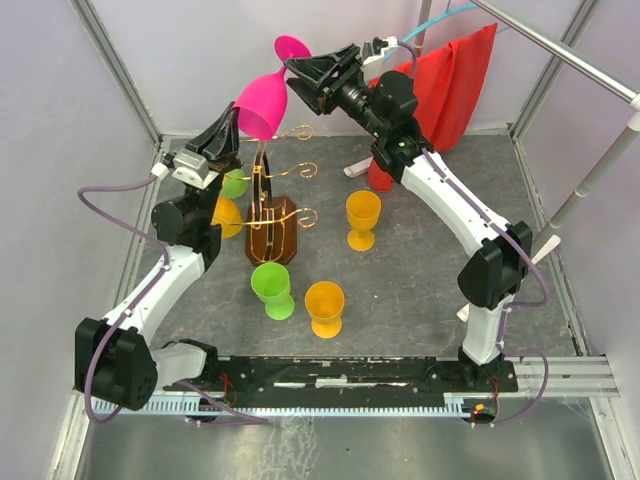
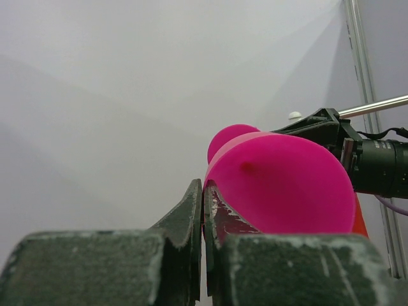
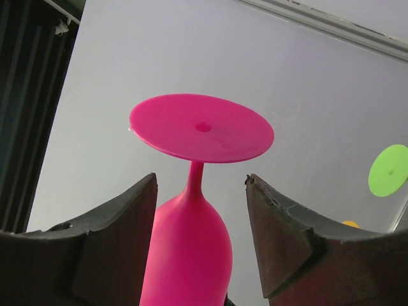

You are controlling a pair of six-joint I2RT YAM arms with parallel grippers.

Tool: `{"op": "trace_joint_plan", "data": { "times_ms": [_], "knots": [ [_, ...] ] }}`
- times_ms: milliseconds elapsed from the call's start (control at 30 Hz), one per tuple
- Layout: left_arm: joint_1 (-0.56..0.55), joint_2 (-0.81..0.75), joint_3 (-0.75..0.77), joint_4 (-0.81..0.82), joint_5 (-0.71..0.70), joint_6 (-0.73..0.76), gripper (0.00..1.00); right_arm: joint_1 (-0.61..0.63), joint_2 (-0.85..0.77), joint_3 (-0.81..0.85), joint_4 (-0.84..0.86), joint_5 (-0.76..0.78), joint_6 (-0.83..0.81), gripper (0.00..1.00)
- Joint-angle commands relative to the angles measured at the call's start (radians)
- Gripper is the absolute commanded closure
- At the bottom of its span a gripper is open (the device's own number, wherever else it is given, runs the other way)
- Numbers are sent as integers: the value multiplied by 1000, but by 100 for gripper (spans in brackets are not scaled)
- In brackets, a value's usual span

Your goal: Place the wine glass upside down on the wine glass rack

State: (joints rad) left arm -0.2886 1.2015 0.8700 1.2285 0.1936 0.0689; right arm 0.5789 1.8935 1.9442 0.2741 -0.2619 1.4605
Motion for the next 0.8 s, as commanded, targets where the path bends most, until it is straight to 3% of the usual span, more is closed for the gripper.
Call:
{"op": "trace_joint_plan", "data": {
  "times_ms": [0, 567, 767],
  "knots": [
    [-5, 4, 15, 43, 4, 10, 97, 22, 27, 84, 16, -19, -45, 35],
    [-5, -1, 0, 7, -22, 25, 97, 66, 44, 130, -53, -6, -141, 70],
    [-11, -20, -16, -30, 18, 21, 92, 66, 45, 154, -110, 10, -209, 91]
  ]
}}
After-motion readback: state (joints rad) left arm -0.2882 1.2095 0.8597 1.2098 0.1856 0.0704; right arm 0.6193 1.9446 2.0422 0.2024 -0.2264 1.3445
